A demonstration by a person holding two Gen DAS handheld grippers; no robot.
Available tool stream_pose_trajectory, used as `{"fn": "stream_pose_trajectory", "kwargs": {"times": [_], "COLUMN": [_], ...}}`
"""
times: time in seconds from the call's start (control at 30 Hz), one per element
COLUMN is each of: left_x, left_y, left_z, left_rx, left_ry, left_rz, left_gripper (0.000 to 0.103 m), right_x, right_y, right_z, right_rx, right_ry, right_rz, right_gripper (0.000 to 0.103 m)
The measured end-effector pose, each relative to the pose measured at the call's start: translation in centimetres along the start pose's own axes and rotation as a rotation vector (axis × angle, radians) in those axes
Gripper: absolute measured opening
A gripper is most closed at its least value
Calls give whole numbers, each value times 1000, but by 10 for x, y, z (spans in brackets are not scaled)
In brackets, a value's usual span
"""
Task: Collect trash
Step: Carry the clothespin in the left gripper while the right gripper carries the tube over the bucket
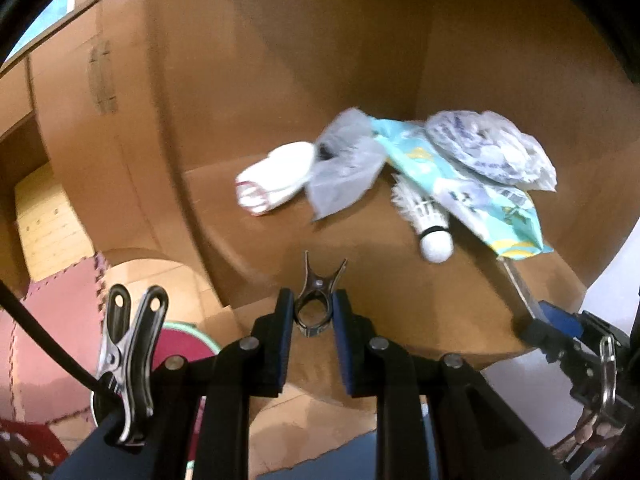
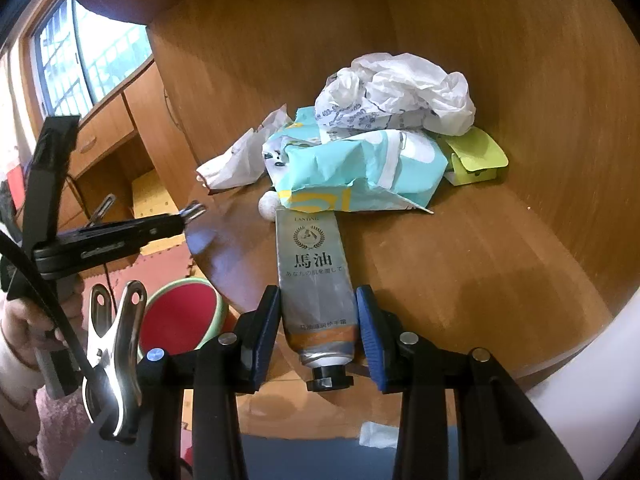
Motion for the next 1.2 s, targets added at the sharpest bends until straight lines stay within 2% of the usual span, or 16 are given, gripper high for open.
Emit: {"fn": "stream_pose_trajectory", "kwargs": {"times": [0.2,0.3,0.5,0.63,0.8,1.2], "left_x": [-20,-30,-53,-64,-67,-79], "left_y": [16,17,32,33,17,-27], "left_z": [-36,-63,-108,-139,-161,-178], "left_rx": [98,124,173,190,168,124], "left_ry": [3,68,139,200,264,309], "left_rz": [-6,-25,-30,-30,-48,-127], "left_gripper": [20,20,20,20,20,20], "right_x": [0,1,2,5,2,1], "right_y": [-3,-5,-6,-6,-6,-28], "right_z": [-9,-12,-21,-33,-52,-112], "right_rx": [26,41,128,160,205,300], "right_ry": [14,10,-49,-34,-15,58], "right_rz": [-9,-8,4,21,23,8], "right_gripper": [39,39,39,39,39,39]}}
Point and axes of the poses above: each gripper's, at about its wrist camera, not at the fingertips, and y roughly against the way its jaws point, z to its right, x to its top, the point moved 3 cm from there along -y, roughly the way its jaws point, and after that the axes turned 4 degrees about y, right-handed, at the moved point
